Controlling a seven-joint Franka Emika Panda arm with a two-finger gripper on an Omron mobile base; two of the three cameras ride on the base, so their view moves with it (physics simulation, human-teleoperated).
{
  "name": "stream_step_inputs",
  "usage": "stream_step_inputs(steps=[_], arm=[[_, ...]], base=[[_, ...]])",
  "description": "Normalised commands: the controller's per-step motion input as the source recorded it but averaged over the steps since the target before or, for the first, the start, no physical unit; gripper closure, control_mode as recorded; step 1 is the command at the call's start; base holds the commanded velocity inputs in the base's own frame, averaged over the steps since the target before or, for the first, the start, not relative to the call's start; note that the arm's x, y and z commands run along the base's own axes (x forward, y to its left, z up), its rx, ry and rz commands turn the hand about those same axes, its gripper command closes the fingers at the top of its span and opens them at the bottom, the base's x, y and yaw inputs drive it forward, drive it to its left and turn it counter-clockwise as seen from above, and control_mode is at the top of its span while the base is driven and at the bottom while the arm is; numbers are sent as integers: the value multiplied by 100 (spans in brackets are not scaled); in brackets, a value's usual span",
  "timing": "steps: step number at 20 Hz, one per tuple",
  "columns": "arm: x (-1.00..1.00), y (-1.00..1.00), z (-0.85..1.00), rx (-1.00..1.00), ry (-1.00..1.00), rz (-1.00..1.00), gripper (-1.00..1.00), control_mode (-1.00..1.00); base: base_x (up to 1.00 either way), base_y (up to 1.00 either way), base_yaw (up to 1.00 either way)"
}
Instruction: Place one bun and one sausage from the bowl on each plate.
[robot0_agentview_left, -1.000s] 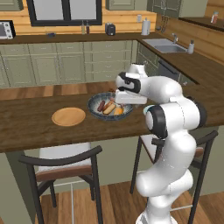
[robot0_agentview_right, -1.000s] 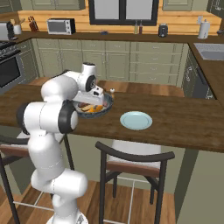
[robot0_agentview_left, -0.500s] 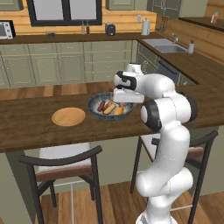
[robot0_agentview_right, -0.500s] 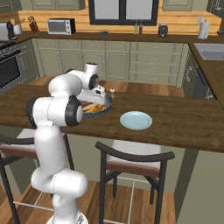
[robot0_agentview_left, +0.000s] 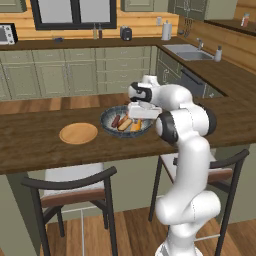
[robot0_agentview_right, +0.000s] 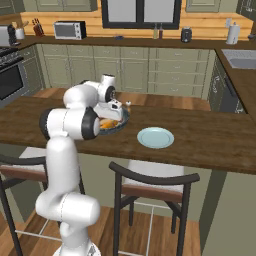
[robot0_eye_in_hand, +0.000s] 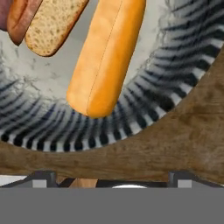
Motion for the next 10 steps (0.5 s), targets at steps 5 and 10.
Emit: stream_step_inputs(steps=[5,10], arm=[[59,0,-9,0,1,0,-100,-100],[48,0,-21,0,6,0,-100,-100]], base=[[0,0,0],[0,0,0]])
